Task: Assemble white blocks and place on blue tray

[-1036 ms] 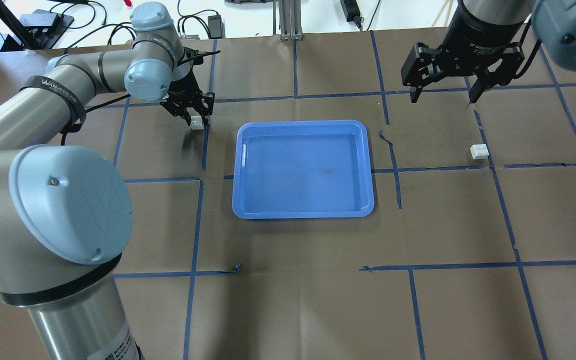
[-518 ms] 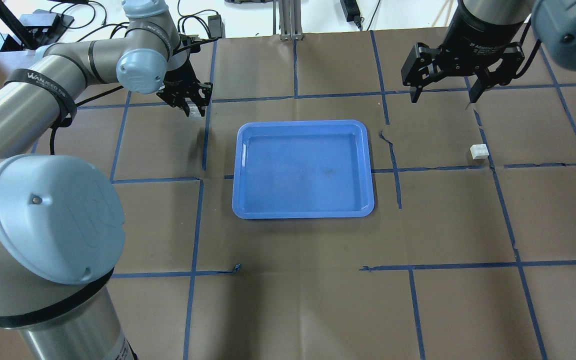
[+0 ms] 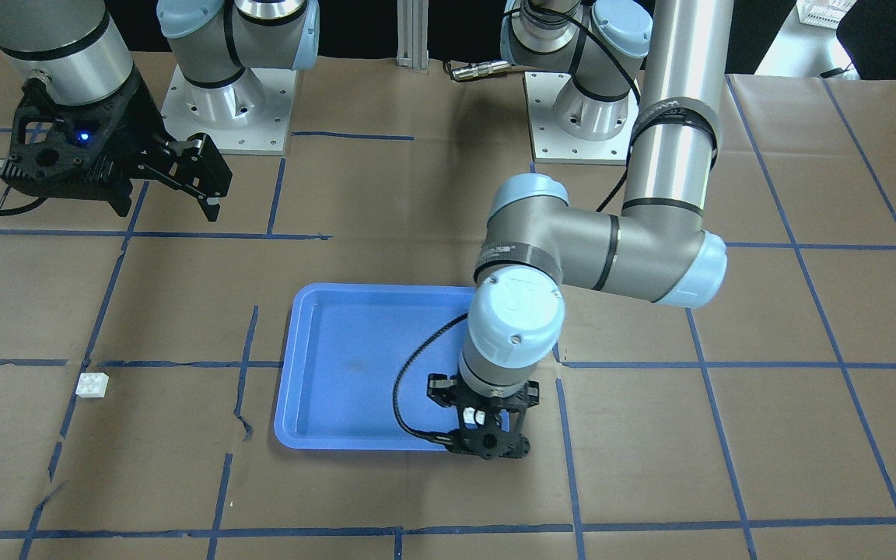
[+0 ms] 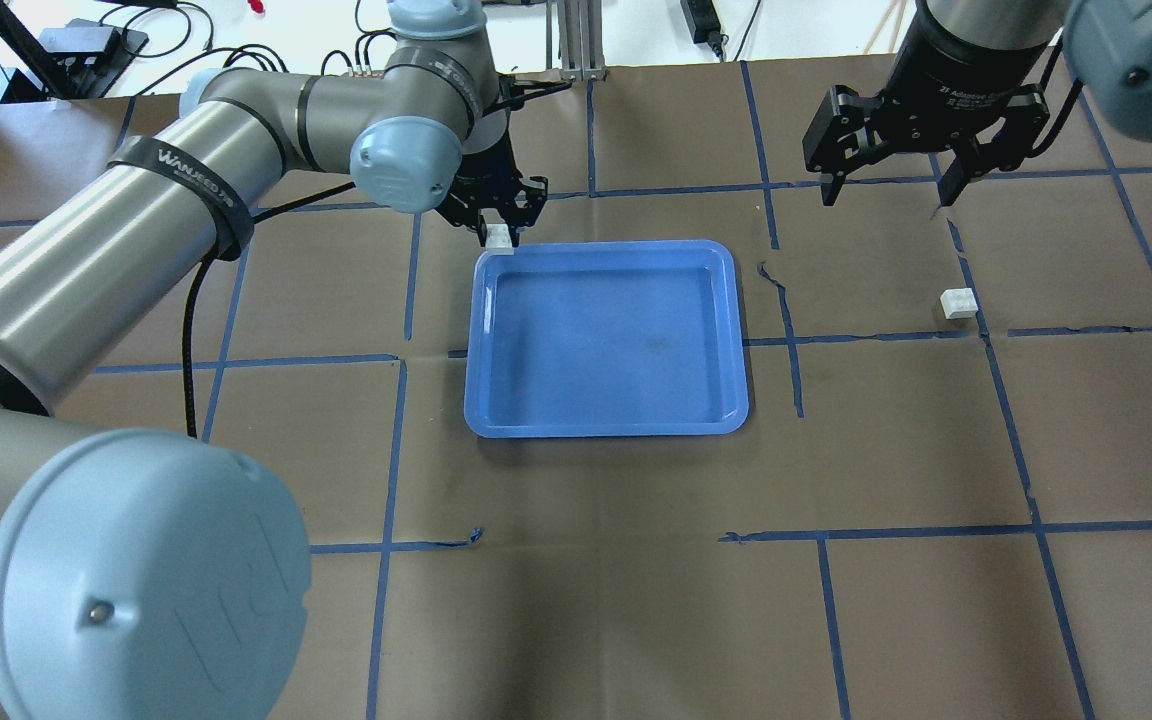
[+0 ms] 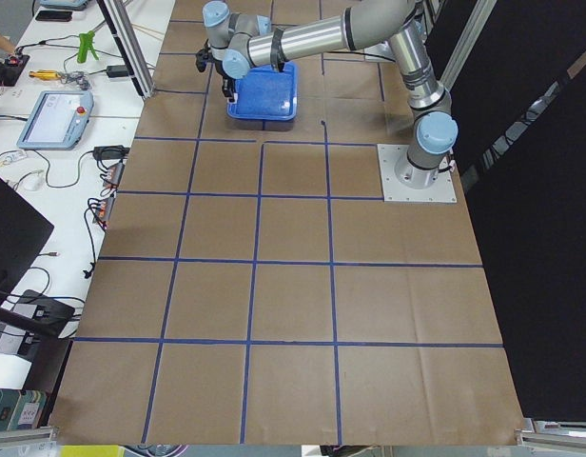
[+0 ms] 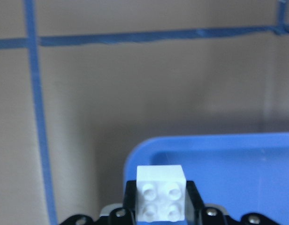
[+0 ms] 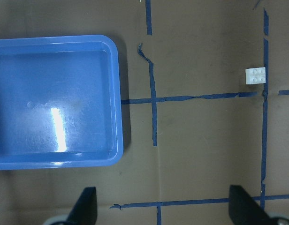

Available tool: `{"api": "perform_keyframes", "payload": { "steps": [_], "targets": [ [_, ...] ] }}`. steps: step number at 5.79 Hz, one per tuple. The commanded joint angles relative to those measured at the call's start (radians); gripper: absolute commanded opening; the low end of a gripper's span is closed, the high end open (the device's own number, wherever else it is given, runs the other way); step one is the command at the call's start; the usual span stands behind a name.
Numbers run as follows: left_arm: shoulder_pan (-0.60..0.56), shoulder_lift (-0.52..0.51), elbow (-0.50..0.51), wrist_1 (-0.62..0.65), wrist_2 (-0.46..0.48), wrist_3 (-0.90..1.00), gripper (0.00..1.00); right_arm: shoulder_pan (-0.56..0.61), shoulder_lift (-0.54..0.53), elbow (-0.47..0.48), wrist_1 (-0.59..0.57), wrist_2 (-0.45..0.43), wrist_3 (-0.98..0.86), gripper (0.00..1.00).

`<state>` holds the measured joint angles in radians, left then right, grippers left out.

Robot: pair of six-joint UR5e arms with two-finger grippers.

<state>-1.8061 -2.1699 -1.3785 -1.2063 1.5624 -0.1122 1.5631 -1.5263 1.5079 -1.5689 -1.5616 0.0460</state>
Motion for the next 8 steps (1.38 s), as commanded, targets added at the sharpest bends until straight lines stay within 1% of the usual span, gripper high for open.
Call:
{"api": "perform_keyframes", "payload": {
  "steps": [1, 2, 3, 4, 5, 6, 7, 8],
  "targets": [
    [-0.127, 0.063, -0.119, 0.011, 0.005, 0.195, 0.02, -0.014, 0.003, 0.0, -0.002, -0.005, -0.011, 1.0],
    [-0.165, 0.074, -0.164, 0.06, 0.036, 0.368, 0.03, -0.034, 0.006, 0.0, -0.017, -0.011, -0.157, 1.0],
    [-0.177, 0.081, -0.212, 0.13, 0.085, 0.675, 0.03, -0.11, 0.008, 0.0, -0.017, -0.005, -0.334, 1.0],
    [-0.174, 0.075, -0.243, 0.245, 0.09, 0.892, 0.03, -0.218, 0.014, 0.0, -0.016, 0.003, -0.542, 1.0],
    [-0.173, 0.056, -0.241, 0.279, 0.09, 1.052, 0.03, -0.307, 0.032, 0.0, -0.017, 0.008, -0.788, 1.0],
    [-0.176, 0.052, -0.257, 0.277, 0.084, 1.065, 0.03, -0.368, 0.061, -0.001, -0.022, 0.012, -1.06, 1.0],
    [-0.176, 0.048, -0.267, 0.274, 0.084, 1.069, 0.03, -0.398, 0.11, -0.003, -0.07, 0.008, -1.292, 1.0],
    [-0.177, 0.026, -0.264, 0.274, 0.085, 1.075, 0.03, -0.422, 0.156, 0.0, -0.17, 0.008, -1.583, 1.0]
  ]
}}
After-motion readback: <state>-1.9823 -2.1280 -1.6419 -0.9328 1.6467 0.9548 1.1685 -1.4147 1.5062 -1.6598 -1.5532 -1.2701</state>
